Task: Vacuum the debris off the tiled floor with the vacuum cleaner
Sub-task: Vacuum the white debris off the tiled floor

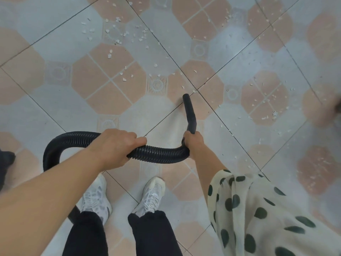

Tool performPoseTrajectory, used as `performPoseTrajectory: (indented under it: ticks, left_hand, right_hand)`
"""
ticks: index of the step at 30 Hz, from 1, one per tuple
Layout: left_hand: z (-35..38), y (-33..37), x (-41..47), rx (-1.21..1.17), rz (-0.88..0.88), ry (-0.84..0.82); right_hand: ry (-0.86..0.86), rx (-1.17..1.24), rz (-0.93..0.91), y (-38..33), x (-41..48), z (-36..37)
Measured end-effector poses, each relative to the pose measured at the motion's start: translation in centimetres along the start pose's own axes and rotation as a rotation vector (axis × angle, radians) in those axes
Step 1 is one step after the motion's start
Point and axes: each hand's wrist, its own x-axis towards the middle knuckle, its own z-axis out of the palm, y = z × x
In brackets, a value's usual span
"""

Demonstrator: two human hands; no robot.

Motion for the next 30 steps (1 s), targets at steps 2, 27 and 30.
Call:
performPoseTrajectory:
  ticks: [2,27,30]
  left_hand:
    - [0.1,-0.6,0.6,-0.012,0.021,0.029]
    - [1.1,-13.1,-0.3,-0.09,0.11,0.149]
    - [1.1,-13.3,-0.9,-0.114,0.11,0.15]
  right_hand:
    - [0.008,0.101,0.037,0.2,0.2,0.0]
    - [0.068,-0.291,-0.215,-6.8,-0.9,8.5]
    - [0.02,-0.347,-0.249,-7.1,-1.6,8.8]
